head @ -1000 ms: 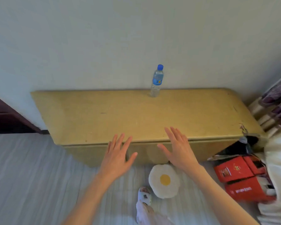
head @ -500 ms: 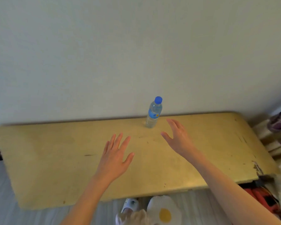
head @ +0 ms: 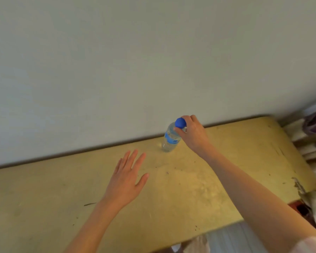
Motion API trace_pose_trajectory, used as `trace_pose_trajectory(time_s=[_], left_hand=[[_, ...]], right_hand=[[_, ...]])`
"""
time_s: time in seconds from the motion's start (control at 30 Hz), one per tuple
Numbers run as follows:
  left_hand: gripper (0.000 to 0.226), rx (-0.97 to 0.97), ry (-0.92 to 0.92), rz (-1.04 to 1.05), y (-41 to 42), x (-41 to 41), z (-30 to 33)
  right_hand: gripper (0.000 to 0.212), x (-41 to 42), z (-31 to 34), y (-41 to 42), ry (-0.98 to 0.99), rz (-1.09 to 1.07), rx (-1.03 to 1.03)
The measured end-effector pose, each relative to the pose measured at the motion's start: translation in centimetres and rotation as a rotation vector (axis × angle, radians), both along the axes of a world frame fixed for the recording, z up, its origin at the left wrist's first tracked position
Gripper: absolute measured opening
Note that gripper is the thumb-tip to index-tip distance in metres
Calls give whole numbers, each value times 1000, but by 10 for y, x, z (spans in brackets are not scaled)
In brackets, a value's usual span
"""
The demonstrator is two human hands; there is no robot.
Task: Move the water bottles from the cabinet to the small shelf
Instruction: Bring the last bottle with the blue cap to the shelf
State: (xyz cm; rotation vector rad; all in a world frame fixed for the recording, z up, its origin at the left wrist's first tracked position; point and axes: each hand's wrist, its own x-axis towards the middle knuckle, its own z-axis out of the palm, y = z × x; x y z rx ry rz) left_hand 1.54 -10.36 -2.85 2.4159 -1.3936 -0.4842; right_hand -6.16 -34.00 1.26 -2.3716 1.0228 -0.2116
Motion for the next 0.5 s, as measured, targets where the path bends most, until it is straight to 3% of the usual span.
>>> trace_pose_trajectory(time_s=[0.3,0.5], left_hand=[[75,-65,112,-136,-26,-24,11],[64,-74,99,-439,-41,-75,21]], right_hand=[[28,-86,-5,38,-126,-112,41],[30,-194,16,84,-110,-202,36]])
